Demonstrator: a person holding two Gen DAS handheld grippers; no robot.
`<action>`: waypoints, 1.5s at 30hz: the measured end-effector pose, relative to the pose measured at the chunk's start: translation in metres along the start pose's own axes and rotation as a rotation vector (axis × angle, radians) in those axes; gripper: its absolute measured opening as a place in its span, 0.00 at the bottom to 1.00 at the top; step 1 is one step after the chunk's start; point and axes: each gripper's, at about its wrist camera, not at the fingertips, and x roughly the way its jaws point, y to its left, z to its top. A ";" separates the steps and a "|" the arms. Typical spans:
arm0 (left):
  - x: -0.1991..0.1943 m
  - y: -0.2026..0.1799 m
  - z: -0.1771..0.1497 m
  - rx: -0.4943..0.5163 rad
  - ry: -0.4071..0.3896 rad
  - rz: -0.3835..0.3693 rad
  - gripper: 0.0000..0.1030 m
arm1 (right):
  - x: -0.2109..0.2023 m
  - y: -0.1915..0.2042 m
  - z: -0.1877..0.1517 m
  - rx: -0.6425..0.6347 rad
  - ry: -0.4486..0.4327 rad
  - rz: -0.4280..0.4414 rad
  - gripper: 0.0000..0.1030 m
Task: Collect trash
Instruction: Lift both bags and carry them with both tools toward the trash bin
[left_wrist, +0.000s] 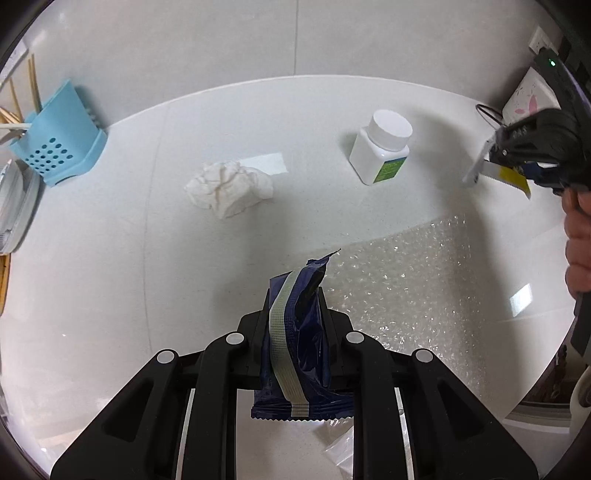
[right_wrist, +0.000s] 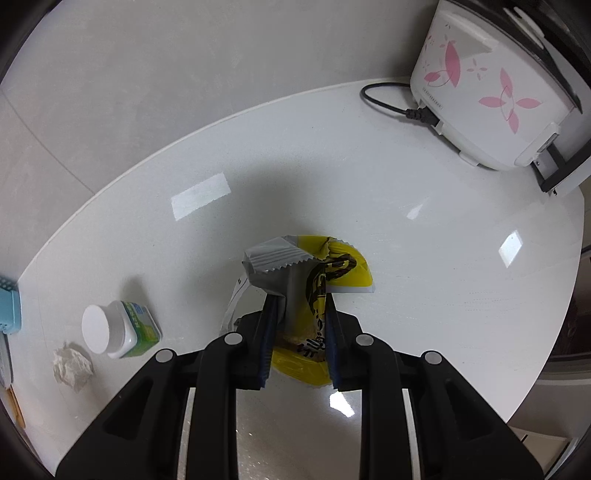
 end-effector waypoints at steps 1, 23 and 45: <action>-0.003 0.000 -0.001 -0.002 -0.004 0.001 0.18 | -0.004 0.000 -0.003 -0.004 -0.008 0.000 0.21; -0.051 -0.006 -0.024 -0.009 -0.066 0.019 0.17 | -0.079 -0.041 -0.032 -0.058 -0.168 0.041 0.21; -0.099 -0.004 -0.065 -0.036 -0.116 0.031 0.17 | -0.158 -0.056 -0.108 -0.173 -0.320 0.164 0.21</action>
